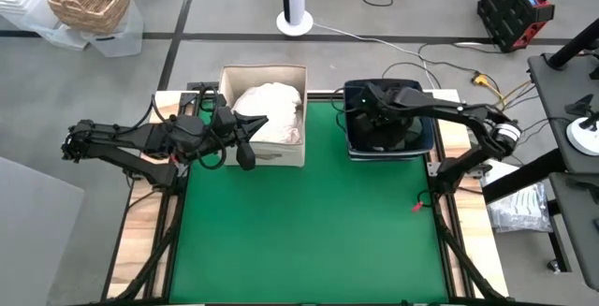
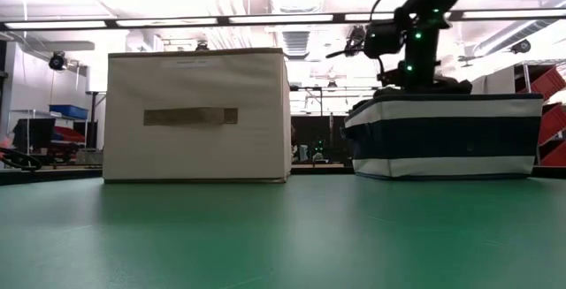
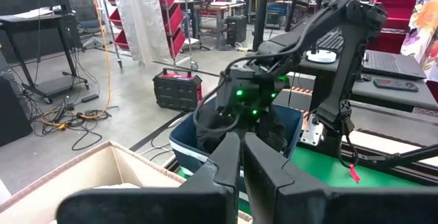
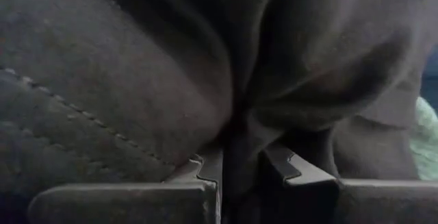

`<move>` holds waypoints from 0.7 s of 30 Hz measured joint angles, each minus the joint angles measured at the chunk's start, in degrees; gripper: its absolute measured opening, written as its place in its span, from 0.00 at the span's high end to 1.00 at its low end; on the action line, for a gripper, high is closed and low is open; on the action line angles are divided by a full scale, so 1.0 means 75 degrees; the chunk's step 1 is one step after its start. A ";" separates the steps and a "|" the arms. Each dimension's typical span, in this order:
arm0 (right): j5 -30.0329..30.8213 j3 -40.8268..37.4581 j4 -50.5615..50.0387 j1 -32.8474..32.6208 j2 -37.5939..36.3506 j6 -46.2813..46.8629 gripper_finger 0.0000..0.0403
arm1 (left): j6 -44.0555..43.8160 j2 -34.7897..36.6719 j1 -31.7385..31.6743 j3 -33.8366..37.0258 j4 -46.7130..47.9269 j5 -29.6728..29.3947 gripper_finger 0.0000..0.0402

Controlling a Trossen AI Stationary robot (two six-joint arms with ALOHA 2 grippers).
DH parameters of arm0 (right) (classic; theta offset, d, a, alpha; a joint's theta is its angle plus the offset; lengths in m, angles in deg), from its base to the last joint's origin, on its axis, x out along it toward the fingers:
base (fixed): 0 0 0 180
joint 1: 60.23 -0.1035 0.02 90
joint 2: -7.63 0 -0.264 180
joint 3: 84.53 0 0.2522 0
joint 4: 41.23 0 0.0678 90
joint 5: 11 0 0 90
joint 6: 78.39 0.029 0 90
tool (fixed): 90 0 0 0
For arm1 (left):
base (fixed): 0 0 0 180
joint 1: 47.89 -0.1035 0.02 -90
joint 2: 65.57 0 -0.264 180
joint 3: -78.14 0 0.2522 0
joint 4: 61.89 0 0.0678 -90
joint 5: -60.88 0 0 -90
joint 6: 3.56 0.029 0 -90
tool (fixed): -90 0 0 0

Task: Sort clothes
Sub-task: Put the black shirt into the blue laundry bin

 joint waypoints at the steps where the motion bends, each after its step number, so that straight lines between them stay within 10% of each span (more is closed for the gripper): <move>1: -0.0071 -0.0150 0.0171 0.0018 -0.0002 -0.0037 0.91 | 0.0000 0.0000 0.0001 0.0000 0.0000 0.0000 1.00; 14: -0.0521 -0.0632 0.0825 0.0298 -0.0190 -0.0227 0.90 | -0.0004 0.0000 0.0000 0.0003 0.0003 0.0000 1.00; 21: -0.0560 0.0073 0.0037 0.0293 -0.0748 -0.0235 0.68 | -0.0029 0.0000 0.0000 0.0003 0.0003 0.0000 1.00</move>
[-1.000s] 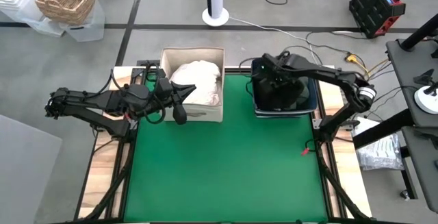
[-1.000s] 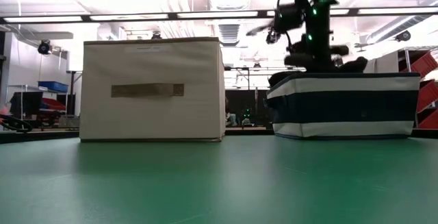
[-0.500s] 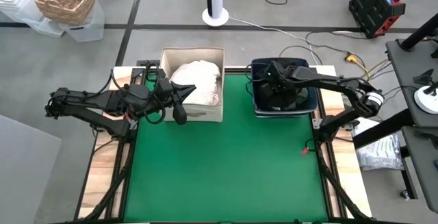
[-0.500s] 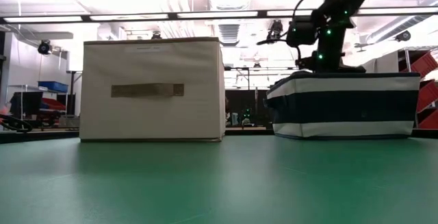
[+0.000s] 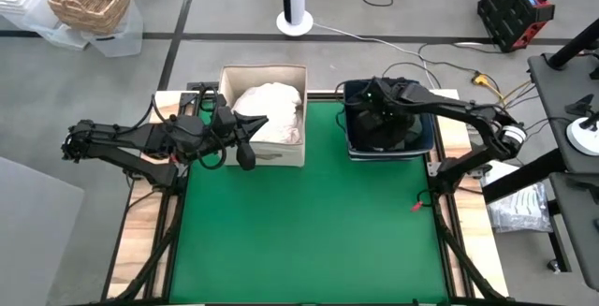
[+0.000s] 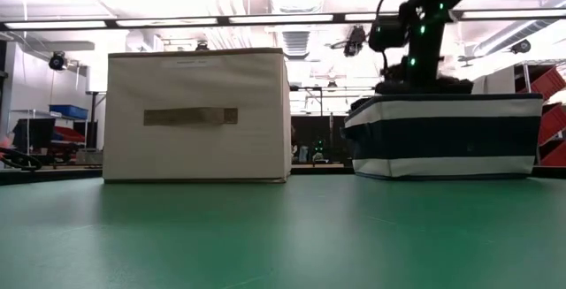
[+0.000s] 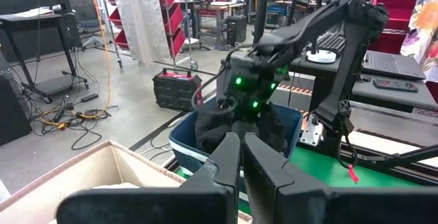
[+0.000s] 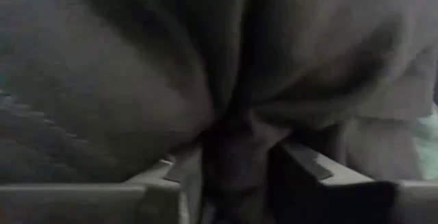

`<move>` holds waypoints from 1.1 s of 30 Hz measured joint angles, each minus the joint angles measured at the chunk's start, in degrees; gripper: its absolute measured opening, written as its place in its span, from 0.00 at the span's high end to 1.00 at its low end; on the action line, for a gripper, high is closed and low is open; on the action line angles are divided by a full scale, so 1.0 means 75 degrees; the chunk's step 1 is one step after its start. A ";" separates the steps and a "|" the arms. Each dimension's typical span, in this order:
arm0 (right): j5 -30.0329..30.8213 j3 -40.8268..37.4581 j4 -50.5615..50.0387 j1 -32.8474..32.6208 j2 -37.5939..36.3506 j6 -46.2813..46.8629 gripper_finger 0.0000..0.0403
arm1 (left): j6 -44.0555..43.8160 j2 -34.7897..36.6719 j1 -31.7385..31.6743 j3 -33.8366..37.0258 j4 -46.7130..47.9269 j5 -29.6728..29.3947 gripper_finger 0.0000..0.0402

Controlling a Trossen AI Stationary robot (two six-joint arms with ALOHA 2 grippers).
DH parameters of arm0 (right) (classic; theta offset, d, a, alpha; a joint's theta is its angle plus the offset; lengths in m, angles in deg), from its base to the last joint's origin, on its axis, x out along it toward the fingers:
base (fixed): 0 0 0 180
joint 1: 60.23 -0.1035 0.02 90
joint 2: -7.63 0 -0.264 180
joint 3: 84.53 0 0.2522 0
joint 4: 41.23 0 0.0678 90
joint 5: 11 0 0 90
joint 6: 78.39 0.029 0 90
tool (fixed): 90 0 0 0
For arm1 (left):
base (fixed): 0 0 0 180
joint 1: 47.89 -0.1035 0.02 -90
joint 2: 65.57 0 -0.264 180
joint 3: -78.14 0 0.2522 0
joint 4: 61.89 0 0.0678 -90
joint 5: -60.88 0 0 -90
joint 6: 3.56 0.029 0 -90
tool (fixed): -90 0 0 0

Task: Sort clothes
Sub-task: Put the black shirt into the blue laundry bin

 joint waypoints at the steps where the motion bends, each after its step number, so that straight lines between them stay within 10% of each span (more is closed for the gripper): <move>1: 0.0002 0.0130 -0.0207 -0.0005 -0.0089 0.0006 0.65 | 0.0001 0.0000 0.0000 0.0000 -0.0003 0.0000 1.00; 20: 0.0234 0.2347 -0.2407 -0.0009 -0.0983 -0.0189 0.46 | 0.0049 0.0003 0.0000 0.0000 -0.0005 0.0000 1.00; 33: -0.1709 0.1929 0.0872 -0.0007 -0.0129 -0.0871 0.94 | 0.0055 0.0006 0.0000 -0.0114 0.0015 0.0002 1.00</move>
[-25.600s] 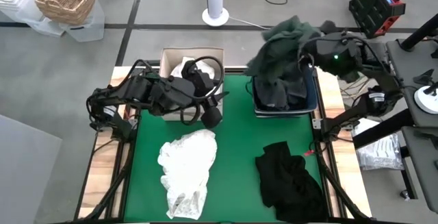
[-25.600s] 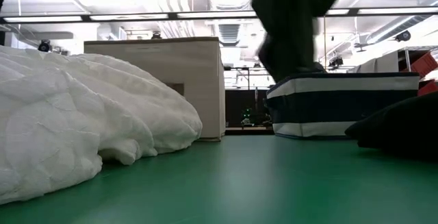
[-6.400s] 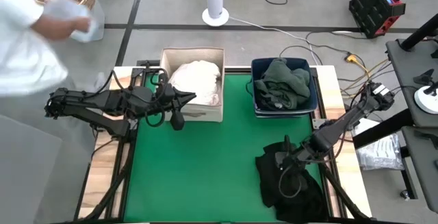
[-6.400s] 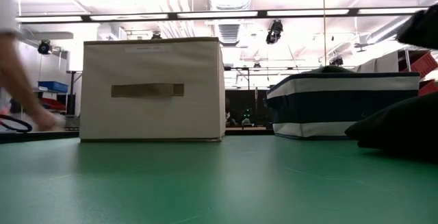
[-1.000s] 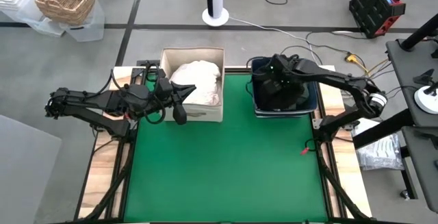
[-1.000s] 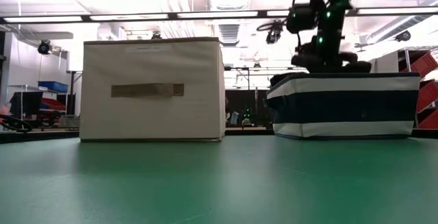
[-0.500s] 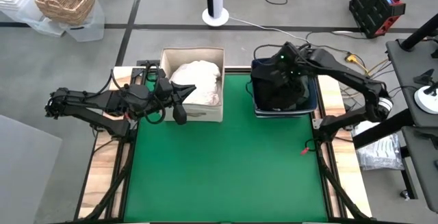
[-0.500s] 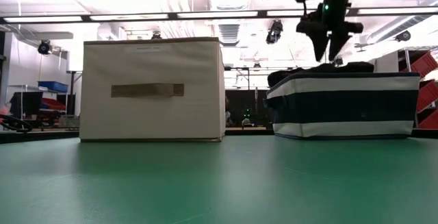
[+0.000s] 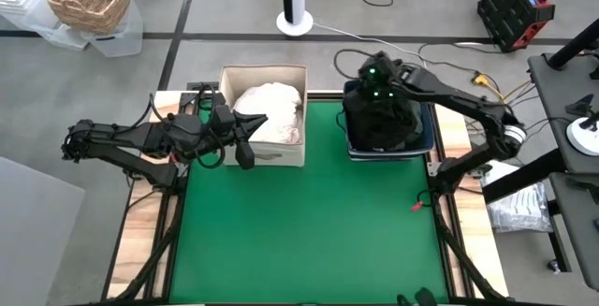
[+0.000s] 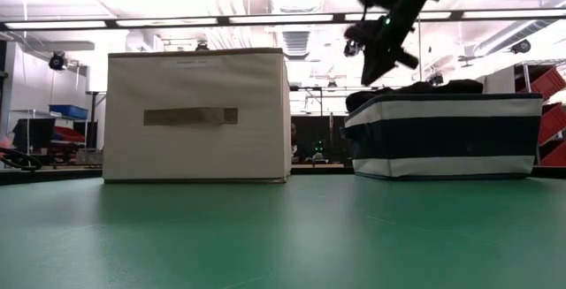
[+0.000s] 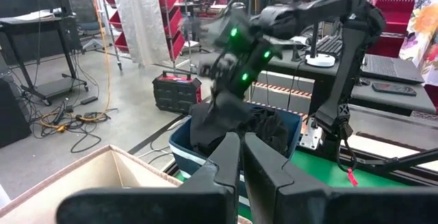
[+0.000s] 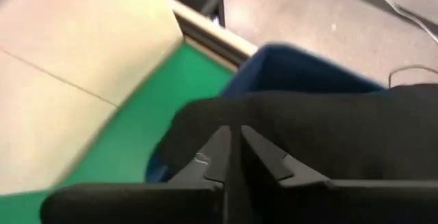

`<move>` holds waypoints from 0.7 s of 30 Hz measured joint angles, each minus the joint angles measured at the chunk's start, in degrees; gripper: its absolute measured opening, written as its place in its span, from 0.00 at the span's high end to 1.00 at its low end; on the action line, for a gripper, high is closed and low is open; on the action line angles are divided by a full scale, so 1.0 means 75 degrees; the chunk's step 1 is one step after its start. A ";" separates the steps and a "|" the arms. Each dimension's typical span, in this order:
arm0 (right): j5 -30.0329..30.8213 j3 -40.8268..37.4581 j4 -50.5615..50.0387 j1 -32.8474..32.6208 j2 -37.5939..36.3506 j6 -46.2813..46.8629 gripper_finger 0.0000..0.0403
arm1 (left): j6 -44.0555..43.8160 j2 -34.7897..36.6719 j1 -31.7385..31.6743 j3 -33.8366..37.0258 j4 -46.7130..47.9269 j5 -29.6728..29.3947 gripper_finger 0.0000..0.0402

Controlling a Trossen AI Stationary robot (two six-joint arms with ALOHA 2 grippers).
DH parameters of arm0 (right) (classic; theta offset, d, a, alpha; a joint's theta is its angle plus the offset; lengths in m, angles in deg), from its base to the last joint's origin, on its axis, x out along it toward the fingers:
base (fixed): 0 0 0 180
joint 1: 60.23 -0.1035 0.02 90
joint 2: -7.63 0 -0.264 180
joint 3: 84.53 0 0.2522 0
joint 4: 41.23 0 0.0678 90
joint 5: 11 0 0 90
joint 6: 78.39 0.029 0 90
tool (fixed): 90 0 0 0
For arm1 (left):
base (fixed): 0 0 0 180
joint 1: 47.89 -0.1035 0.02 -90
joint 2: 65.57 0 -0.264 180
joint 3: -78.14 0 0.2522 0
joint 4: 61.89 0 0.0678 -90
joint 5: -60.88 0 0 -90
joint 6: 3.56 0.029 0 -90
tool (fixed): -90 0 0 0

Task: Sort clothes
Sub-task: Put the black shirt into the blue laundry bin

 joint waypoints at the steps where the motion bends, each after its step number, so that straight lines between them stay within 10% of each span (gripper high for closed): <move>1: 0.0000 -0.0003 -0.0031 0.0000 0.0156 -0.0045 0.95 | -0.0001 0.0000 0.0001 0.0000 0.0000 -0.0001 1.00; 11: 0.1406 -0.0178 -0.1182 0.0067 0.1176 -0.0238 0.98 | -0.0032 0.0000 0.0000 -0.0012 0.0161 0.0001 1.00; 21: 0.1112 -0.1497 0.0677 0.0085 0.1676 -0.0148 0.98 | -0.0035 0.0000 0.0002 -0.0012 0.0290 0.0001 1.00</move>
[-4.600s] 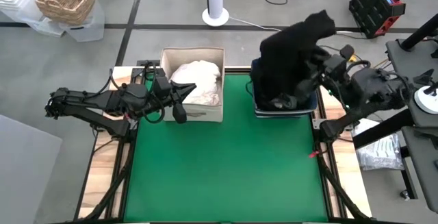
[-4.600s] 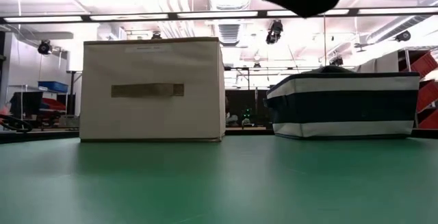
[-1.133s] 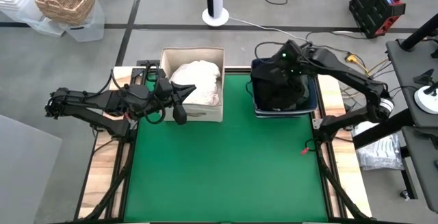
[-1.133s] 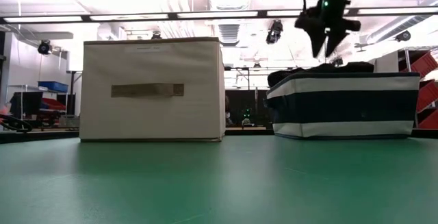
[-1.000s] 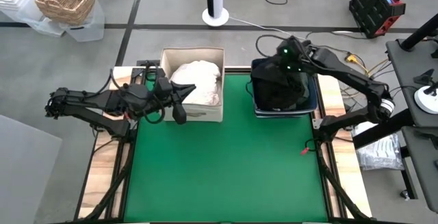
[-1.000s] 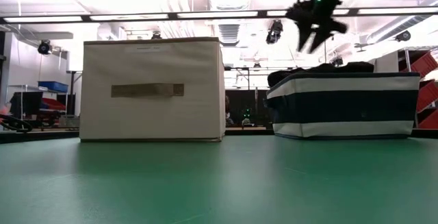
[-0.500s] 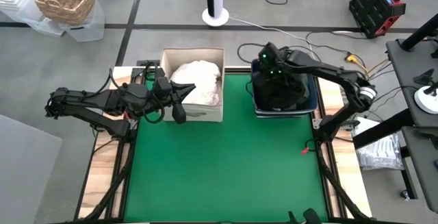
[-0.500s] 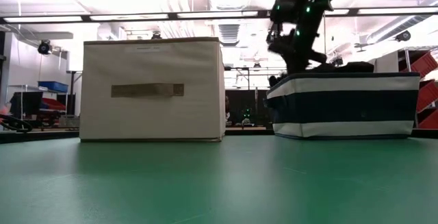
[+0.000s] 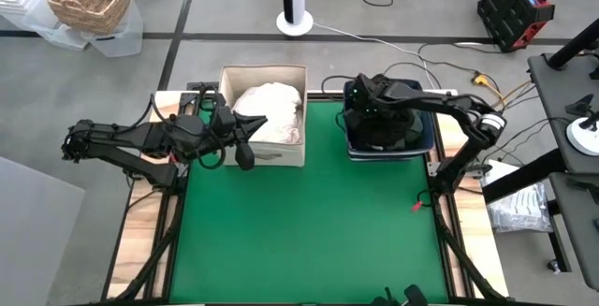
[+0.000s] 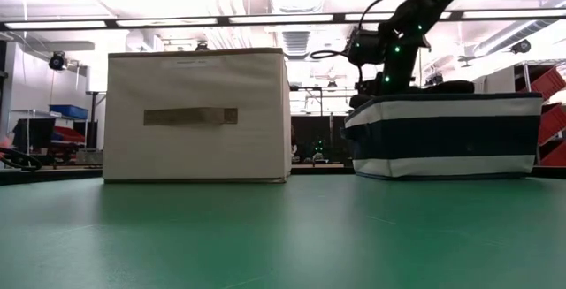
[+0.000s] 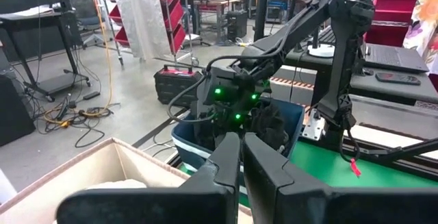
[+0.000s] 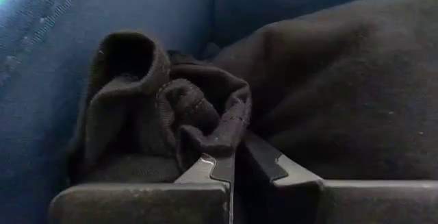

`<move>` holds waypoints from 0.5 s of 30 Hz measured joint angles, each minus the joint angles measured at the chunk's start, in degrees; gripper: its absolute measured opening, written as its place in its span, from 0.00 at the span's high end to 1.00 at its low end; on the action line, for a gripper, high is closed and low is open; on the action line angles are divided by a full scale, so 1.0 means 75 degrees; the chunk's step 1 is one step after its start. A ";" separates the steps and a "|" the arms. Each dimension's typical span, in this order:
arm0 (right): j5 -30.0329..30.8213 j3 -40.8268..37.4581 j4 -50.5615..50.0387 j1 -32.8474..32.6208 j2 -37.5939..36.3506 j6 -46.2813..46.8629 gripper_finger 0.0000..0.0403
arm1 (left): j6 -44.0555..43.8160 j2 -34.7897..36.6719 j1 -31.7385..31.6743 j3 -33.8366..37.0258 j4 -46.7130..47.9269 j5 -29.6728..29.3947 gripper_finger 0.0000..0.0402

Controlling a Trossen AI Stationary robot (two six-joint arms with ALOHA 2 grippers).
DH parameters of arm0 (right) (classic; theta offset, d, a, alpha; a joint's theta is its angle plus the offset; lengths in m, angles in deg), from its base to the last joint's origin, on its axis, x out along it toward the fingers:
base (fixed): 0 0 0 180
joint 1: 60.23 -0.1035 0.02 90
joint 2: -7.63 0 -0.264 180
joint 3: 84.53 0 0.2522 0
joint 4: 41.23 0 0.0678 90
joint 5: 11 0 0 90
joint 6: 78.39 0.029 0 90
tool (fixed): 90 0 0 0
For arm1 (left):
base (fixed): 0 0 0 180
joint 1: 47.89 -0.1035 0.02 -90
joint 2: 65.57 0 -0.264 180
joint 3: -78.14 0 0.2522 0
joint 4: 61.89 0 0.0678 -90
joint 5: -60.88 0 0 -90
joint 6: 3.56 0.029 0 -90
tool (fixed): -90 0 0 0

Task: Sort clothes
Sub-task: Put the black shirt into the blue laundry bin

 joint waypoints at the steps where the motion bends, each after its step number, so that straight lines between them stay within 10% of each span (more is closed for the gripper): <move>1: -0.0053 -0.0093 0.0115 0.0002 0.0053 0.0057 0.98 | 0.0000 0.0000 0.0000 0.0000 0.0012 0.0000 1.00; 15: -0.0173 0.0694 -0.0911 0.0017 -0.1050 0.0070 0.98 | -0.0061 0.0000 0.0001 0.0000 -0.0001 0.0000 1.00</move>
